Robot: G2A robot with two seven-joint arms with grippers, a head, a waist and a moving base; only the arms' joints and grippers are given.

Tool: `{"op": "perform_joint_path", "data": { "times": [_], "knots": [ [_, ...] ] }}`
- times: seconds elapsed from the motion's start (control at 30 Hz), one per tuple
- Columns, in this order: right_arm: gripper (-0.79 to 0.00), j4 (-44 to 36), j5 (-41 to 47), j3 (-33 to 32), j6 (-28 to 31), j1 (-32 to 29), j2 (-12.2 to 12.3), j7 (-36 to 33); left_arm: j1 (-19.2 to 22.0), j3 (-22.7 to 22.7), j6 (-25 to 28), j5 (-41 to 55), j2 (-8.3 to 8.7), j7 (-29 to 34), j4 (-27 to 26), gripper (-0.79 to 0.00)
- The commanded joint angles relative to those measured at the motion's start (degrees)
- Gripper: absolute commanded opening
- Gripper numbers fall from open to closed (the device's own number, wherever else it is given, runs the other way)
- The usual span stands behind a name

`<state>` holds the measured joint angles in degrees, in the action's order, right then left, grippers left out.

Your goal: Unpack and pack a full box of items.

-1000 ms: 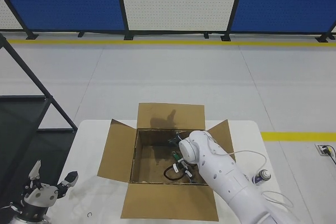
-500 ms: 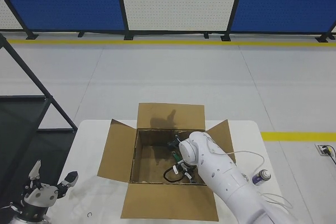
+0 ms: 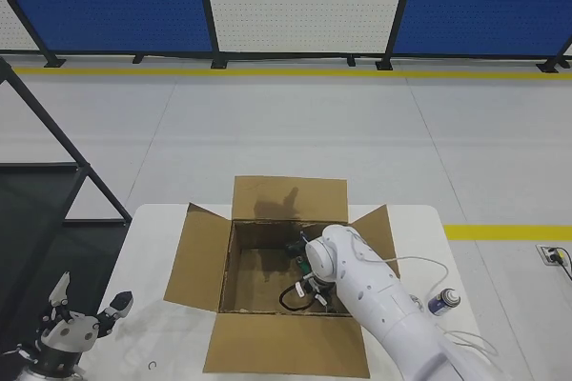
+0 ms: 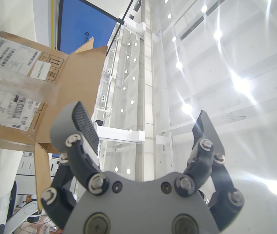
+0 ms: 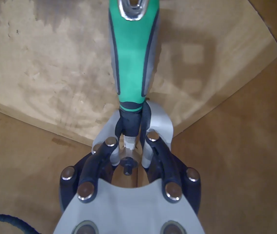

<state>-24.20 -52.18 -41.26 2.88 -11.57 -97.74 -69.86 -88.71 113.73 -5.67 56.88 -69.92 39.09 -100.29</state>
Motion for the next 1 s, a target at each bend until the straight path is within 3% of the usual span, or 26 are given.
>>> {"op": "perform_joint_path", "data": {
  "times": [0.0, 0.27, 0.6, 0.8, 0.97],
  "knots": [
    [-0.785, 0.4, 0.0, 0.0, 0.1, 0.2, -0.2, 0.3, 0.0, 0.0, 0.0, 0.0, 0.0, 0.0, 0.0, 0.0],
    [-0.785, 0.0, -0.5, -0.7, -0.8, 1.5, -0.1, 1.4, 0.0, 0.0, 0.0, 0.0, 0.0, 0.0, 0.0, 0.0],
    [-0.785, -7.6, -3.5, -3.1, -2.3, 0.1, 2.5, 0.3, 0.0, 0.0, 0.0, 0.0, 0.0, 0.0, 0.0, 0.0],
    [-0.785, -19.3, -6.7, -7.2, -2.2, -4.4, 6.0, -2.3, 0.0, 0.0, 0.0, 0.0, 0.0, 0.0, 0.0, 0.0],
    [-0.785, -38.3, -10.8, -14.0, -0.3, -13.3, 10.1, -6.2, 0.0, 0.0, 0.0, 0.0, 0.0, 0.0, 0.0, 0.0]
  ]
}}
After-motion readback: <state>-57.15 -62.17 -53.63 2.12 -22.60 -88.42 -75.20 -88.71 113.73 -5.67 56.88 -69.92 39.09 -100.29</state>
